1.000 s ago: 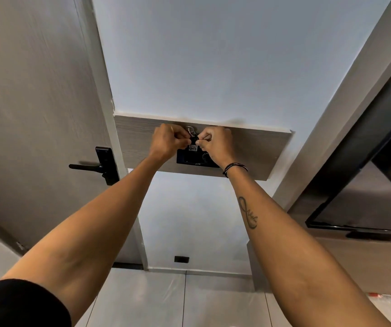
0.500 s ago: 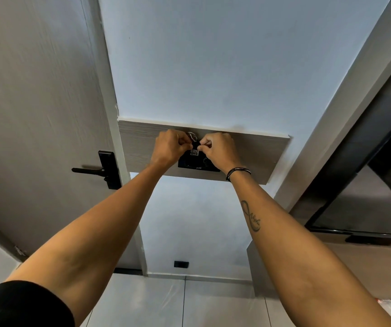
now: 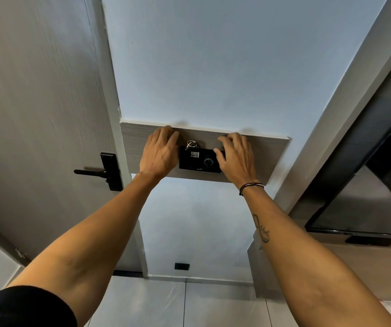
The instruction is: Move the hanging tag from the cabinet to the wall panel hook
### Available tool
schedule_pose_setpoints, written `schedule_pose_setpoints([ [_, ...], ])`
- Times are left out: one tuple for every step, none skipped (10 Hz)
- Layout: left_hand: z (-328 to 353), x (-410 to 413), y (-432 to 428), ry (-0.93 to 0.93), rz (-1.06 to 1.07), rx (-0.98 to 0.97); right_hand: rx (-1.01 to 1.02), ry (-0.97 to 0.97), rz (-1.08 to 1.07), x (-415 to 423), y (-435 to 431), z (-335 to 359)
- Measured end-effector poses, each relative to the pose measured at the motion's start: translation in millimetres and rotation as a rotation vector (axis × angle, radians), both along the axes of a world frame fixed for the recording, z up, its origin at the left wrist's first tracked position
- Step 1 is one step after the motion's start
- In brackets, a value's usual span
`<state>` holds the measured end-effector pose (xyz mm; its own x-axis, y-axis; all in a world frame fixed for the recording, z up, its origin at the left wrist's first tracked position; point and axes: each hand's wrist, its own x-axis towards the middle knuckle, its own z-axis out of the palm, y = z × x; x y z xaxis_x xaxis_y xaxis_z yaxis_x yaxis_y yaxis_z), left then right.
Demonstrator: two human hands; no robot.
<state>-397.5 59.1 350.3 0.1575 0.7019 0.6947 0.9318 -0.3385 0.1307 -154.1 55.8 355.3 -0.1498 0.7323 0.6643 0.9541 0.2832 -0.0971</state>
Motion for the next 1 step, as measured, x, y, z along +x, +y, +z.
schedule_pose_setpoints([
  [-1.8,-1.3,-0.8,0.057,0.028,-0.030,0.050,-0.014,-0.043,1.4,-0.6,-3.8],
])
